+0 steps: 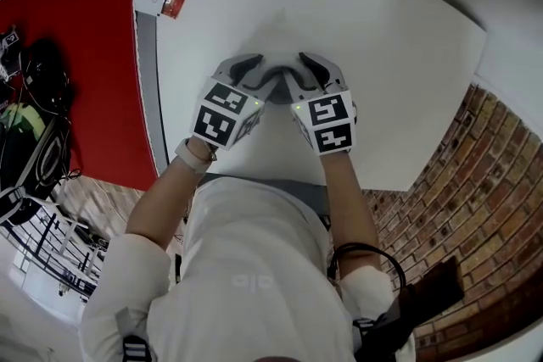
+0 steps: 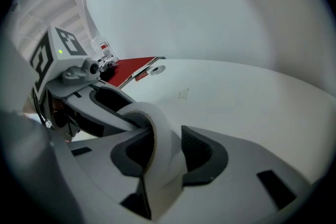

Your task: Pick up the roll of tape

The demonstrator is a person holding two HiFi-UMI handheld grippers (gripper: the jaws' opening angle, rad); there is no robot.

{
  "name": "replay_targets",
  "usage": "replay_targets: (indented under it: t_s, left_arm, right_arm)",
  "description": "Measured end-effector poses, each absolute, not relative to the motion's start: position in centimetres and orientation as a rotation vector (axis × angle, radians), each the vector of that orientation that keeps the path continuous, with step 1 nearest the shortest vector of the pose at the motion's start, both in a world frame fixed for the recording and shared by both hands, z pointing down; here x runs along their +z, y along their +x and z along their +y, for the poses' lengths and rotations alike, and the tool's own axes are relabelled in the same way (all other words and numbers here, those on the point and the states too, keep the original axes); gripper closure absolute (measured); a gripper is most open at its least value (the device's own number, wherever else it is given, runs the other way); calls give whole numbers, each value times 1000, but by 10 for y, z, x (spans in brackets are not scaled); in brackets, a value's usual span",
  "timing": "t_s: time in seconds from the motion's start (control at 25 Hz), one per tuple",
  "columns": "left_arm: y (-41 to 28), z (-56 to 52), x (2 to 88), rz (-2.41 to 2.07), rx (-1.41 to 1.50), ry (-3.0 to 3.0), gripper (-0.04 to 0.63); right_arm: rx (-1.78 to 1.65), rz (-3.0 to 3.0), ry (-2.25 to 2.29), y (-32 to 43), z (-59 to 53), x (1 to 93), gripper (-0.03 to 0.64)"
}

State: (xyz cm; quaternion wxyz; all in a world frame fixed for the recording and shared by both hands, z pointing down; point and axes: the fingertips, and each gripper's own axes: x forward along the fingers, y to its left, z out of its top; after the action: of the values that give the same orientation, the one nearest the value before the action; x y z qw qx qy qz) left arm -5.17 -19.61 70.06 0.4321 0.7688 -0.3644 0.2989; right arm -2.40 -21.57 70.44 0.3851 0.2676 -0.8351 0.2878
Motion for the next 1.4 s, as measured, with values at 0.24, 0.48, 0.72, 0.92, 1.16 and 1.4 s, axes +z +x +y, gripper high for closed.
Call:
replay_targets:
  t_s: [0.24,0.48,0.72,0.92,1.16,1.4]
  left_arm:
    - [-52,-198,701,-1036,855,1926,453]
    - [-53,-194,689,-1110,865,1944,476]
    - [-54,-197,655,-1207,872,2041,479]
    - [-53,-197,614,-1295,833,2154,480]
    - [-58,-189,561,-1396,806,2285,482]
    - [-66,-168,490,-1545,771,2418,483]
  right_arm:
    - [638,-2097,710,-23,-214,701,479]
    - [601,-2117,755,-22,-208,687,480]
    - [521,-2190,869,-22,-210,652,479]
    - [405,-2246,938,-22,-209,610,479]
    - [275,-2307,1036,-26,-200,556,480]
    - [101,-2378,1147,-34,-178,484,480]
